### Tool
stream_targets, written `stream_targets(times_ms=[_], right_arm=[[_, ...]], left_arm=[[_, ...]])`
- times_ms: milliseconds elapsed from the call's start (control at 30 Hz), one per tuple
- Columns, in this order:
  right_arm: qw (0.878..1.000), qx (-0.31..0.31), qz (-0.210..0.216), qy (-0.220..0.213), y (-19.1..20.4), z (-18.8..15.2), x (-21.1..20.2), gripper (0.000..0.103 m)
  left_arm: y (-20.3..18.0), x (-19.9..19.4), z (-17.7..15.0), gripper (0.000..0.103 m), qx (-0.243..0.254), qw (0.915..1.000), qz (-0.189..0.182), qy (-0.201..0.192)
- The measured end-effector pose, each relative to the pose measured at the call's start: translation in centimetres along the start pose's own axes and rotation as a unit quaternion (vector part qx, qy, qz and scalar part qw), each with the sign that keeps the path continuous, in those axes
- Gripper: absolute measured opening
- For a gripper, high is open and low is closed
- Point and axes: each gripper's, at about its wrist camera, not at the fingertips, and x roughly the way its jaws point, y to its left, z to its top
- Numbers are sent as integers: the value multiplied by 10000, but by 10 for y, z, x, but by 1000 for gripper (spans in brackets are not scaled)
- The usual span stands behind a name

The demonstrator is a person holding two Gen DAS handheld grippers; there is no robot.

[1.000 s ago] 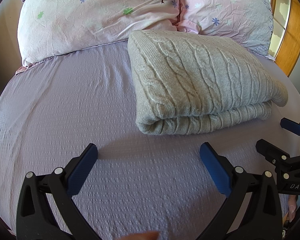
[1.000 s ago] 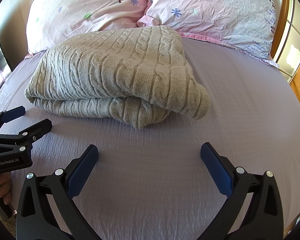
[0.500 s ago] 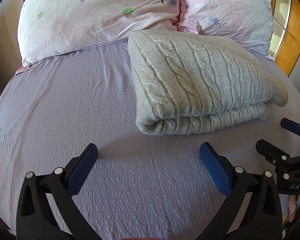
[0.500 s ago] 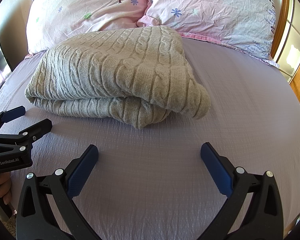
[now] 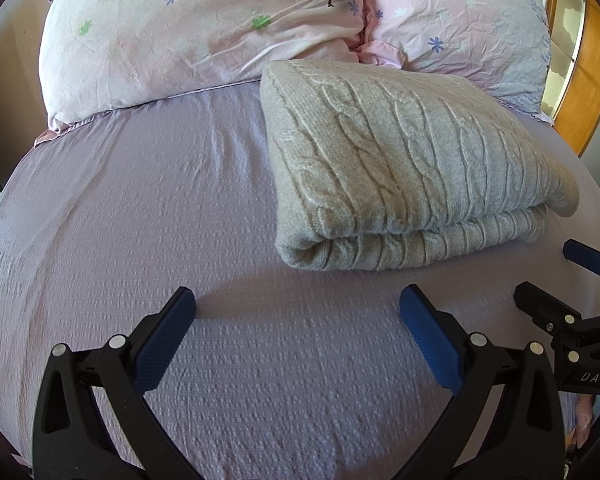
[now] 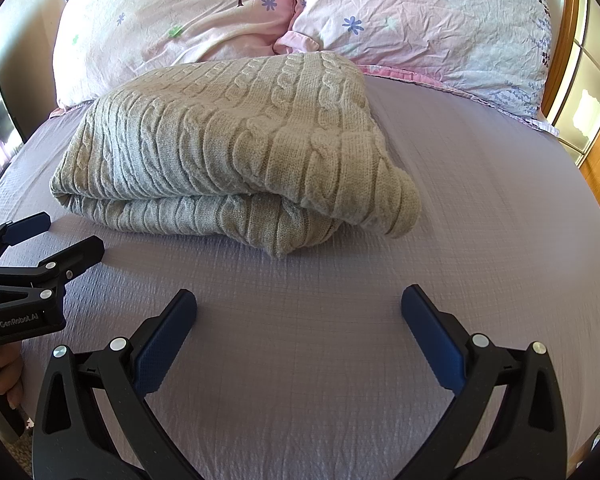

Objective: Fold small clothes

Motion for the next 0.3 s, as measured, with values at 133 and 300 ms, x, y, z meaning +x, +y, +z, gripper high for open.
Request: stream_targets(times_ms=[133, 300], right_arm=[[10000, 3, -3, 0, 0, 0, 0, 102], [10000, 4, -3, 0, 0, 0, 0, 102]], left_arm=[[0, 0, 1, 101, -1, 10000, -3, 1], [0, 0, 1, 101, -1, 10000, -3, 1]])
